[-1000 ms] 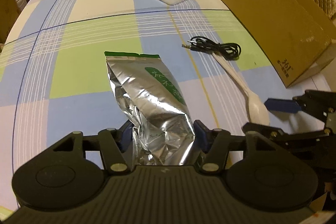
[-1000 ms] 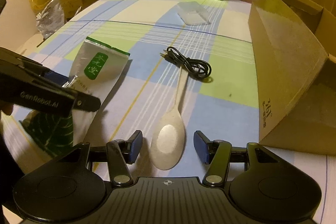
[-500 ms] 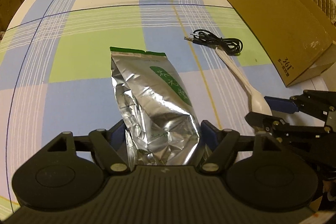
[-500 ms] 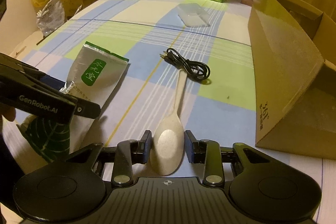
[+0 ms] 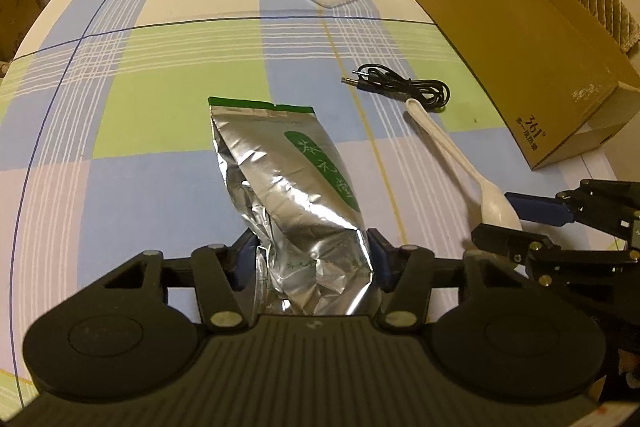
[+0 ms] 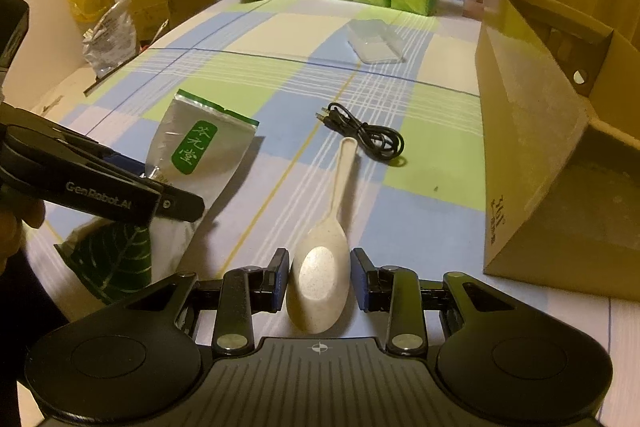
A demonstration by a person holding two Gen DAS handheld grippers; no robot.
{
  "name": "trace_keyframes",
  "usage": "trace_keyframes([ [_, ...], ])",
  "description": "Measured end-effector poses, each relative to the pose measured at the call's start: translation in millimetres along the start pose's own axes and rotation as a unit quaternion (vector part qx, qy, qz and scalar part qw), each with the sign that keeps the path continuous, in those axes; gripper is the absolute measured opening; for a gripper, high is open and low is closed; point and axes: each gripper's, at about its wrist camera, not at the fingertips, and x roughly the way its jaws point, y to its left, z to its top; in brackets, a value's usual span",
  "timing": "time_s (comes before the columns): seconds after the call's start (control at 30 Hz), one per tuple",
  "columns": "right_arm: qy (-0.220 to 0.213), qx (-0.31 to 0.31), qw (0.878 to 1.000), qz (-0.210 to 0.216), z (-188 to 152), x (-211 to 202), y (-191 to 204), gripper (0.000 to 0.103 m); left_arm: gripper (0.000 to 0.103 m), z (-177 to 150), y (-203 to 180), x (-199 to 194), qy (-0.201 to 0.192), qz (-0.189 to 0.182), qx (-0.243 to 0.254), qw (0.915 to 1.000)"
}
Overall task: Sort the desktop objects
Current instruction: 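Lift the silver bag and white spoon and carry both toward the cardboard box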
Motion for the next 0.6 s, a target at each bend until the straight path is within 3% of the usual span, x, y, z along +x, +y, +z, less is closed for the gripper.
trace_keyframes([
  [0.6,-0.025,-0.011,1.000,-0.003,8.0,-11.9,0.3,0.030,0.046,6.5,-7.4,-22.3,-0.028,-0.002,0.009,0.9996],
])
